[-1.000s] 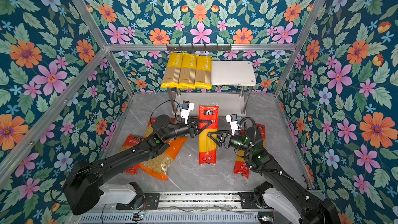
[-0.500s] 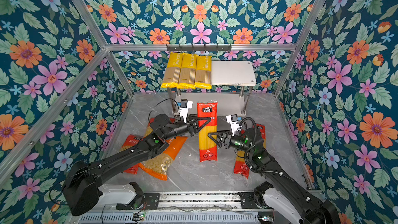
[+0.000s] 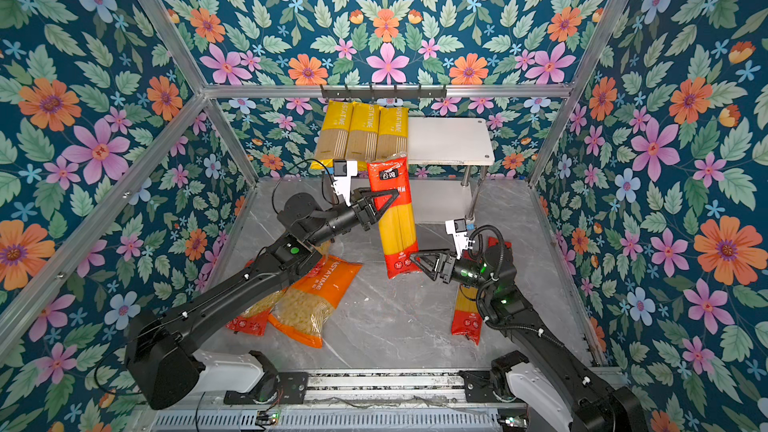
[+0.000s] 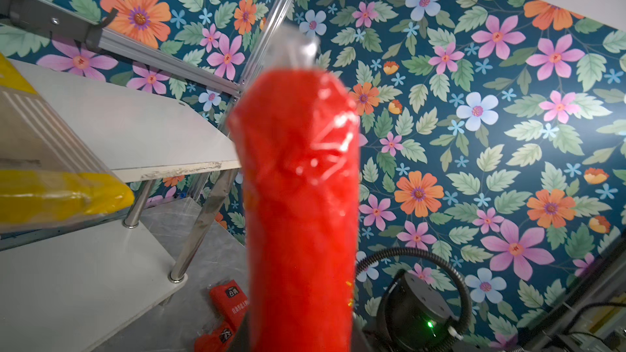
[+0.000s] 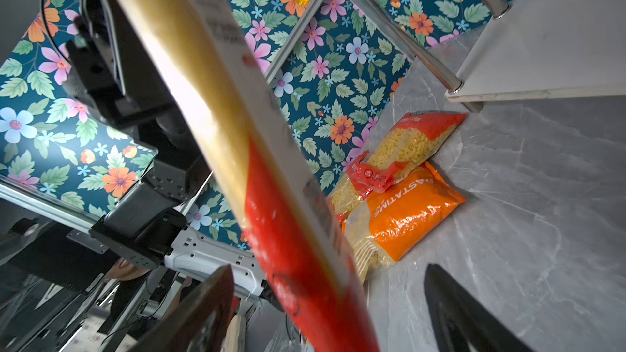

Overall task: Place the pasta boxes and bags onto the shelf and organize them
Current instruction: 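Raise the red pack with both grippers toward the upper shelf, then stand the red pack on the upper shelf with the right gripper while the left withdraws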

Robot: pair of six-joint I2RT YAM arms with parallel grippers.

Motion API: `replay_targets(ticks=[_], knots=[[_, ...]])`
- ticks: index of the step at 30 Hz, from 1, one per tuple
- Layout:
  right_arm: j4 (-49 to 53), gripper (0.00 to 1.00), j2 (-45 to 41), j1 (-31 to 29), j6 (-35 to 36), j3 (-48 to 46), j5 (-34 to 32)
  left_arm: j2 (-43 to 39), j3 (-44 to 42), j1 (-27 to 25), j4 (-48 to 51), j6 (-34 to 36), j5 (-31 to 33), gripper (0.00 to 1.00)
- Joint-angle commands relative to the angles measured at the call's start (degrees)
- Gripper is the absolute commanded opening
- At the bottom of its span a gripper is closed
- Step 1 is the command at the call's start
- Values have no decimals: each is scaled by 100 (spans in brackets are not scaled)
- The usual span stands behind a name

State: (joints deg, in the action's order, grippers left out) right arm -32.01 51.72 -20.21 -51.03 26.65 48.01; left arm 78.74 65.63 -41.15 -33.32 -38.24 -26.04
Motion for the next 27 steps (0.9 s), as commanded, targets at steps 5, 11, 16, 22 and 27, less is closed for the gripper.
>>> replay_targets(ticks=[5, 11, 16, 22, 27], knots=[[-1380, 83, 305, 8, -619, -20, 216, 296, 407, 80, -1227, -773, 141, 0], [-2285, 75, 663, 6, -913, -28, -83, 559, 420, 168, -1698, -1527, 91, 0], [-2567, 59, 738, 8, -1082, -19, -230, 738, 364, 177, -1853, -1858, 56, 0], [-2572, 32, 710, 0, -1087, -50, -518, 848, 471, 234, -1757, -1909, 73, 8], [-2200, 18, 532, 8, -971, 147, -758, 1073, 697, 309, -1681, -2016, 91, 22]])
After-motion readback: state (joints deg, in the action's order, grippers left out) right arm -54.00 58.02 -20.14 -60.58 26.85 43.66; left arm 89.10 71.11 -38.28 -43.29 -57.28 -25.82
